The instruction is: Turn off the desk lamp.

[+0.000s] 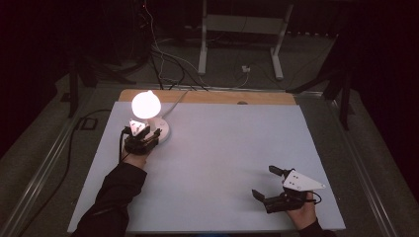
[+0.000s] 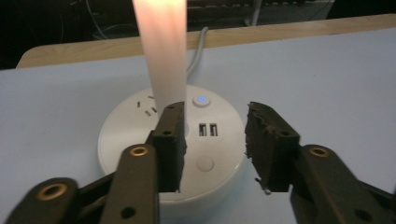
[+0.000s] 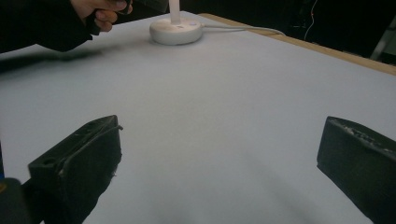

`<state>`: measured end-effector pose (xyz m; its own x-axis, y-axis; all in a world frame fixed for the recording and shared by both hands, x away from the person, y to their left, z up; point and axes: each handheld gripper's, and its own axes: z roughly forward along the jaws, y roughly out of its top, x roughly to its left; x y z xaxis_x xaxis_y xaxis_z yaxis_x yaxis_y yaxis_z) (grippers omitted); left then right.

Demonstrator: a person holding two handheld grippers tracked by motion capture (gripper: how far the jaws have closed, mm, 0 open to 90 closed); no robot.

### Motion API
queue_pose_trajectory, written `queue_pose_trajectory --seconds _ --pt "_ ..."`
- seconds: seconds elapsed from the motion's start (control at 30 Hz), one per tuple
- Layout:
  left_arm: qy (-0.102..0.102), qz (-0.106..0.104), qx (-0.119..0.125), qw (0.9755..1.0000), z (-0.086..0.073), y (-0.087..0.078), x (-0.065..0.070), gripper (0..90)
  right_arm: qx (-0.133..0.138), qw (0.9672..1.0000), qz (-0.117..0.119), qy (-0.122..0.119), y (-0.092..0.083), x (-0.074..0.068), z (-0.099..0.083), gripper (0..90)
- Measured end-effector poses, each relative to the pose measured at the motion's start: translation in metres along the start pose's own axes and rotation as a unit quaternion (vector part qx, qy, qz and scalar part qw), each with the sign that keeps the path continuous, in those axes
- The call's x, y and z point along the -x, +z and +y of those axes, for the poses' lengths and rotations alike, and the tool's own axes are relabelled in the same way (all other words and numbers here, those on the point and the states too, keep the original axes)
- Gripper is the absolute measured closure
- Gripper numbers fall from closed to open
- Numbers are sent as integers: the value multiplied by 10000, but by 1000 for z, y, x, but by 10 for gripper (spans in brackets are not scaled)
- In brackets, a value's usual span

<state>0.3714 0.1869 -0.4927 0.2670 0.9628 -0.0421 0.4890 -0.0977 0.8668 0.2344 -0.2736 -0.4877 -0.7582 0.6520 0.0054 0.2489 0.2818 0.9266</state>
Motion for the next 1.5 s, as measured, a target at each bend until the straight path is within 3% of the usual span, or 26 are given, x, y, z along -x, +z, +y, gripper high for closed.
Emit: queue_pose_trajectory --seconds 0.23,0.43,0.73,0.8,1.17,1.5 --pt "78 28 -88 9999 -5 5 -5 740 -13 10000 12 2 0 0 0 0" --pt "258 -64 -142 9995 -10 9 -7 779 -29 10000 41 22 1 0 -1 0" --pt "269 -150 -159 9994 -12 15 -8 900 -26 10000 52 21 2 0 -1 0" --pt "363 -143 -197 9990 -13 18 -8 900 -33 10000 50 6 2 0 -1 0" --pt "269 -162 -241 9992 -18 24 -13 900 -34 10000 50 15 2 0 -1 0" --pt "354 -173 -215 9990 -18 23 -12 900 -31 10000 47 -5 1 0 0 0"
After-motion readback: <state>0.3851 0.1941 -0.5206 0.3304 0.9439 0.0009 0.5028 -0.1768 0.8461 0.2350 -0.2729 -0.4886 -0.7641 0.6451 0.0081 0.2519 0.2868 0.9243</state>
